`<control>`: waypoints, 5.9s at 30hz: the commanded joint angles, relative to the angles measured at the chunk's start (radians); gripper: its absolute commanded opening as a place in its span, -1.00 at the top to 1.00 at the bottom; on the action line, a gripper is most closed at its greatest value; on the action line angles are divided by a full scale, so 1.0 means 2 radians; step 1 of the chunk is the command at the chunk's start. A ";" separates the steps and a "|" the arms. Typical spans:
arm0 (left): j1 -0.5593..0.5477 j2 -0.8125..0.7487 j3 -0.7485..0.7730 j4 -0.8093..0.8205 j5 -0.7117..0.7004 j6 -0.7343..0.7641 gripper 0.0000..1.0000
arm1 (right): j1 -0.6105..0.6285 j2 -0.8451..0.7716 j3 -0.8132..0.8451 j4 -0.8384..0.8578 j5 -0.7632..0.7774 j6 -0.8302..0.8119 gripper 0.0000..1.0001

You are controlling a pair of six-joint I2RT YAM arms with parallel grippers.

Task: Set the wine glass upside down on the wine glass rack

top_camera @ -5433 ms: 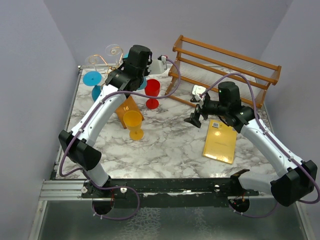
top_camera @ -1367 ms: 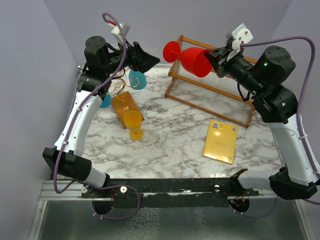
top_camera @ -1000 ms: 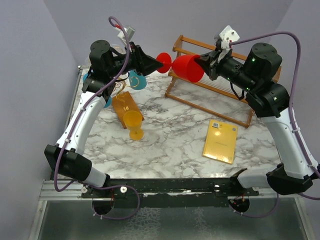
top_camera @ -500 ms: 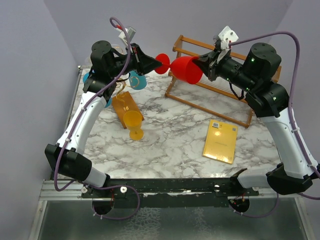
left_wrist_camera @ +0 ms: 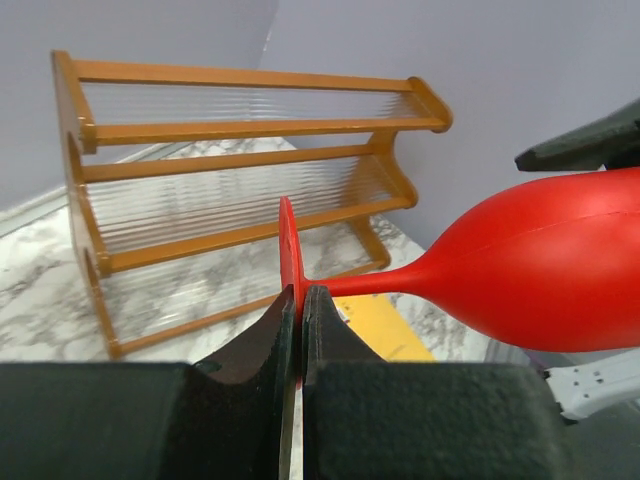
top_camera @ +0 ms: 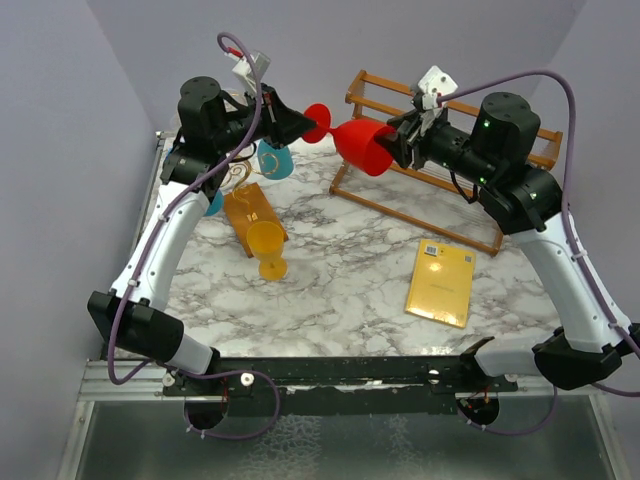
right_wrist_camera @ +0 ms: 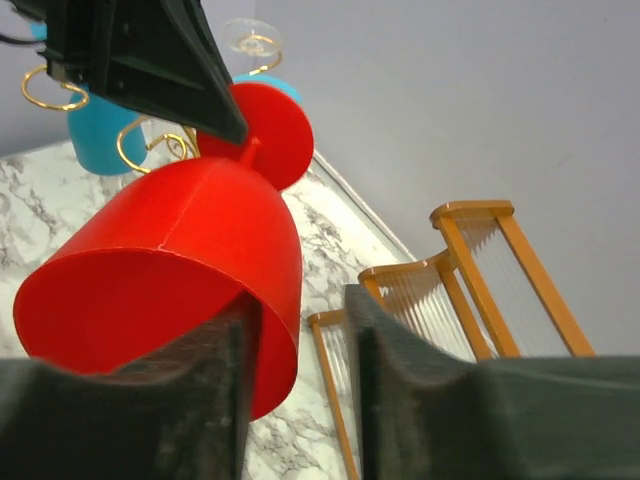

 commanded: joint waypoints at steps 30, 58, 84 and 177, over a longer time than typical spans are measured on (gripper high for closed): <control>-0.126 0.014 0.157 -0.210 -0.489 0.541 1.00 | -0.010 -0.114 -0.282 0.116 0.093 -0.066 -0.84; -0.191 -0.022 0.009 -0.198 -0.657 0.693 1.00 | -0.138 -0.080 -0.395 0.180 -0.038 0.007 -0.84; -0.191 -0.041 0.000 -0.253 -0.685 0.722 1.00 | -0.143 -0.064 -0.388 0.173 -0.043 0.002 -0.84; -0.203 -0.006 0.051 -0.346 -0.538 0.648 0.67 | -0.145 -0.055 -0.388 0.171 -0.049 0.002 -0.85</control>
